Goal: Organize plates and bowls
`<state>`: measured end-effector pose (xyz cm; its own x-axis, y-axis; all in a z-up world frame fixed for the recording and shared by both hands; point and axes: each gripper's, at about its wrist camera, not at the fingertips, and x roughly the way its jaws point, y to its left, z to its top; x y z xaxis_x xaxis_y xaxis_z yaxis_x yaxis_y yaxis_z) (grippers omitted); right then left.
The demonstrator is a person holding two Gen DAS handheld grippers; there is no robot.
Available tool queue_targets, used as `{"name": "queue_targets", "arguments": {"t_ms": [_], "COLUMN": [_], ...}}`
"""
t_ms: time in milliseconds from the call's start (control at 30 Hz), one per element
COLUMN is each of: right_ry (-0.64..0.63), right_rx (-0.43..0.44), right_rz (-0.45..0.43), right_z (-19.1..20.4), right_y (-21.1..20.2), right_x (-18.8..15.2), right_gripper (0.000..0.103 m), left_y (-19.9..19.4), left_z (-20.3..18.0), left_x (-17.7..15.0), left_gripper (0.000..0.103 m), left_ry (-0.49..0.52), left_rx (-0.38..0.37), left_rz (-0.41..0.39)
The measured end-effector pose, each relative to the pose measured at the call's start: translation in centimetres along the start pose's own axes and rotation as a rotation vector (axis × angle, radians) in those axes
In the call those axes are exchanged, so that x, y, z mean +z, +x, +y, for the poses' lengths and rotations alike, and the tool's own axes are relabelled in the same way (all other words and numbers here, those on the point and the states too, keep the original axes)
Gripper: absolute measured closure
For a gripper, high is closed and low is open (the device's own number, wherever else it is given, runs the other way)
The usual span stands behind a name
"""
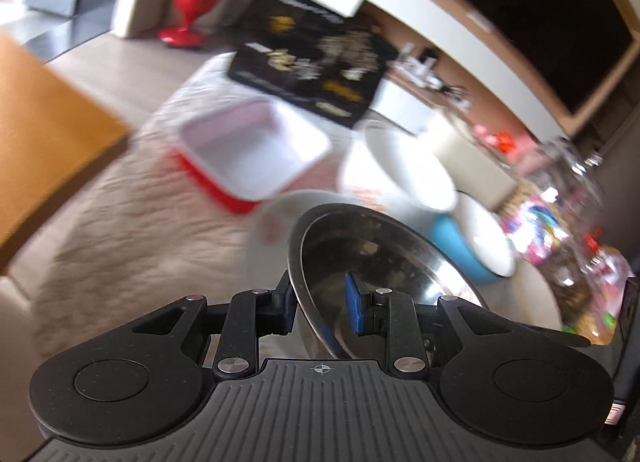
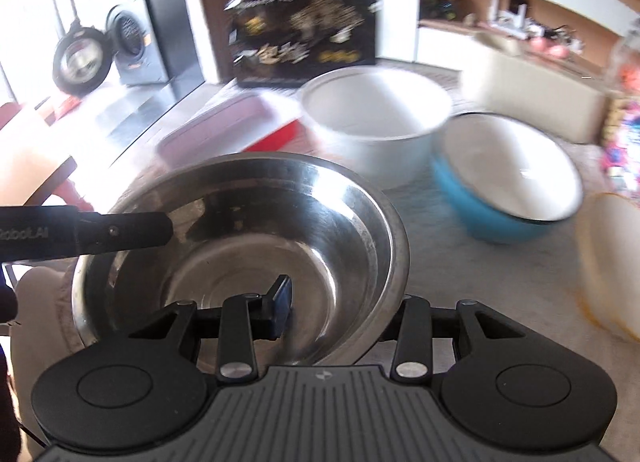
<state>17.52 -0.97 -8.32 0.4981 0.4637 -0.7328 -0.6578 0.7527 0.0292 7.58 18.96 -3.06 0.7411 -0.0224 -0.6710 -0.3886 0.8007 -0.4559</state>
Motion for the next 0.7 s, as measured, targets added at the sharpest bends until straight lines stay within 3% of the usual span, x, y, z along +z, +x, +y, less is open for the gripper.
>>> {"name": "queue_targets", "arguments": {"t_ms": [67,133,333,433,533,700], "right_ry": [-0.009,-0.006,-0.045,-0.075,-0.088,-0.05], "right_rx": [0.022,0.024,-0.022,-0.062,-0.077,-0.059], "right_rz": [0.033,0.057,0.031,0.021,0.024,0.04], "right_z": [1.4,2.5,3.4,3.5,3.3,1.9], "right_y": [1.5,2.8,3.8,4.0,4.1,4.6], "right_x": [0.5,0.7,1.3,1.2,0.9,0.8], "right_gripper": [0.064,0.063,0.063,0.063,0.063,0.063], "left_y": [0.0,-0.2,0.8,2.1,2.9,2.9], "left_z": [1.5,2.5,3.4,3.9,4.0,3.7], "left_x": [0.0,0.0,0.0,0.0,-0.1,0.0], "left_gripper": [0.078,0.075,0.067,0.062,0.064,0.062], "left_ry": [-0.016,-0.018,-0.022,-0.045,-0.04,-0.018], "left_rx": [0.008,-0.012,-0.038,-0.031,0.012,0.037], "left_rz": [0.003,-0.013,0.004,0.031,0.042,0.028]}}
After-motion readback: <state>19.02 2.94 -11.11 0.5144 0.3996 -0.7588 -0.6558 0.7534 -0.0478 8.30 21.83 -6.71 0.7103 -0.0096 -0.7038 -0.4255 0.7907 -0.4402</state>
